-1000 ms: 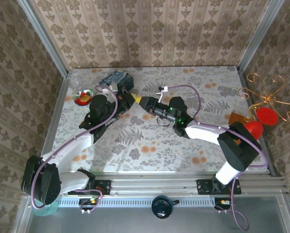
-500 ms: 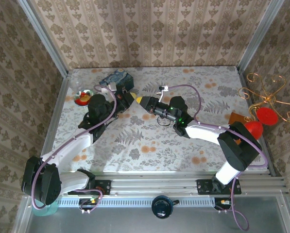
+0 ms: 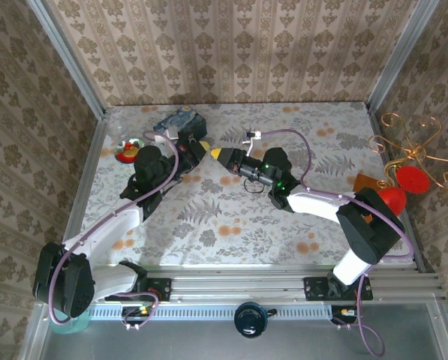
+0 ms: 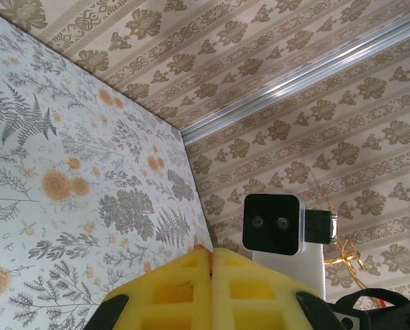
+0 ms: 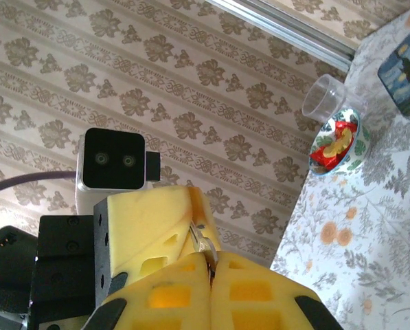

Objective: Unlock a padlock with a key

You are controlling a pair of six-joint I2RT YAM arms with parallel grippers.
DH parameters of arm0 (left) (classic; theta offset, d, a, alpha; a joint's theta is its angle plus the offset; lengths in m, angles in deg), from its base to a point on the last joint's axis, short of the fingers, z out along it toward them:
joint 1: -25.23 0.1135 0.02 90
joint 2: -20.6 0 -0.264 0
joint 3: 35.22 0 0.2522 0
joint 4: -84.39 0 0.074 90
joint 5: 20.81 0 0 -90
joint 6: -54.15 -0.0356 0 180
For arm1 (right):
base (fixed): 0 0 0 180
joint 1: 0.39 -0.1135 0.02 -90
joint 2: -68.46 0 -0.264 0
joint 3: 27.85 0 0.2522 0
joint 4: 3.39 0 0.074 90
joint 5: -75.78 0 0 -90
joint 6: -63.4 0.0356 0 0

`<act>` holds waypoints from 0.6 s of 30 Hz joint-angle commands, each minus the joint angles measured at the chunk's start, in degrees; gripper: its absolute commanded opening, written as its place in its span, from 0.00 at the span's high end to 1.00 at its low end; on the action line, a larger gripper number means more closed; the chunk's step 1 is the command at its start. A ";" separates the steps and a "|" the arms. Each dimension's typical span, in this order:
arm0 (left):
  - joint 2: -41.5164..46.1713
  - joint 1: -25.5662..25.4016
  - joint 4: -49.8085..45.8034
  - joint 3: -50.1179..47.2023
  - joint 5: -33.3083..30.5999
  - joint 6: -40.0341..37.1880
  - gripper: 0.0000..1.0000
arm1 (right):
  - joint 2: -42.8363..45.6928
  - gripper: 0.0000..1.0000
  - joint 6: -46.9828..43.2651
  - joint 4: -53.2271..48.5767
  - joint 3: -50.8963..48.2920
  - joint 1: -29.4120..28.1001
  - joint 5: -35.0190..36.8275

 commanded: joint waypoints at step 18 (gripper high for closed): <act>-7.24 10.23 -36.19 14.08 -10.53 -24.79 0.43 | 16.86 1.00 -25.17 -33.20 0.65 -1.66 10.58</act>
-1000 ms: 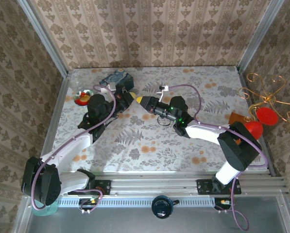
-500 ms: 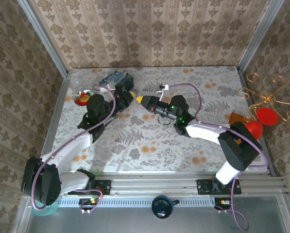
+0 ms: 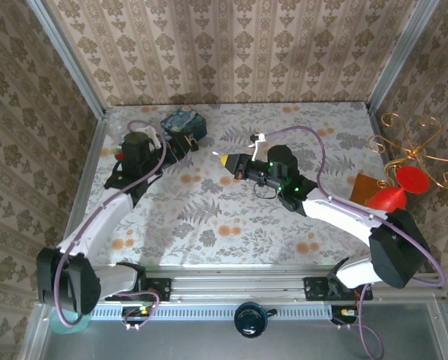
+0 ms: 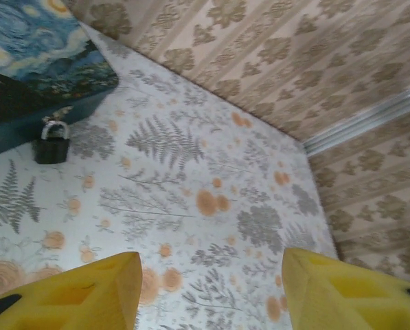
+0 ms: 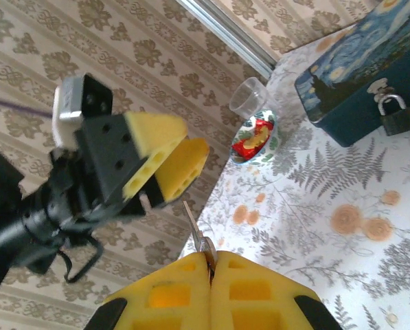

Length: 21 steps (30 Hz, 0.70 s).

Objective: Unlock a padlock with a key

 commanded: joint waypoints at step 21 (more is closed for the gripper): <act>-47.79 -5.23 -20.37 34.78 -28.06 -10.14 0.37 | 12.65 1.00 -8.39 -5.45 -7.92 -1.13 2.41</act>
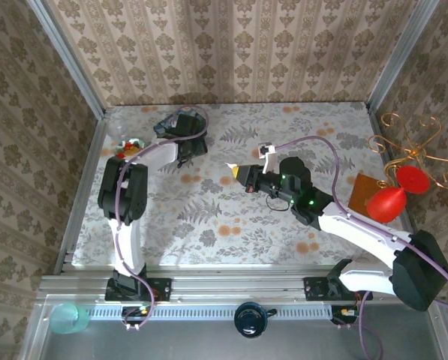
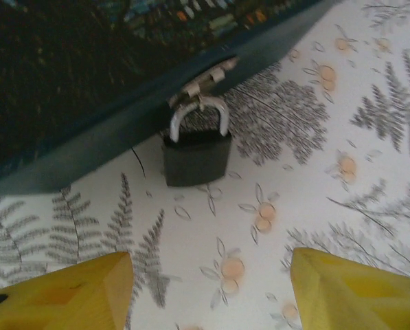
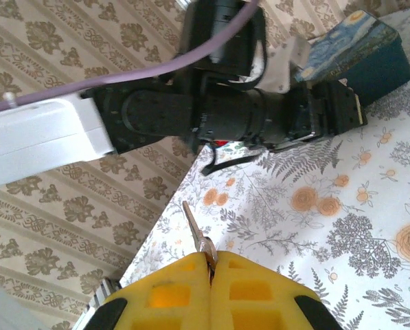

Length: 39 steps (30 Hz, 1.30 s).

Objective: Unlock a padlock with a key

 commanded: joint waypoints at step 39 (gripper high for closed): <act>-13.86 -0.10 -5.35 14.14 -9.49 5.40 0.76 | 9.63 1.00 -2.99 -2.44 -6.49 -0.26 -0.30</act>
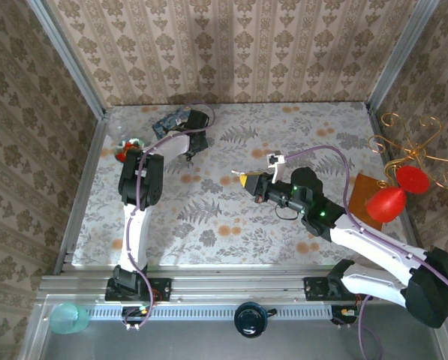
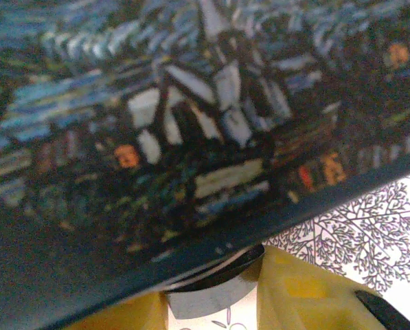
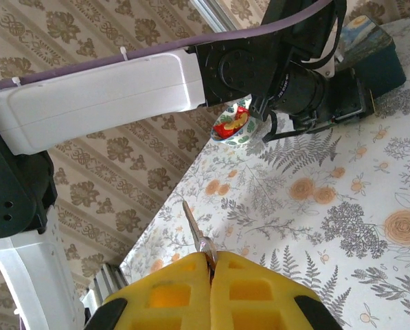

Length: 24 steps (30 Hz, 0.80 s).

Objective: Unlock a padlock with a key

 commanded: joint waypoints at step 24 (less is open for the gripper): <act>28.21 -8.95 7.30 -36.98 1.94 0.27 0.80 | -2.19 1.00 3.48 -2.04 -0.50 -0.13 3.92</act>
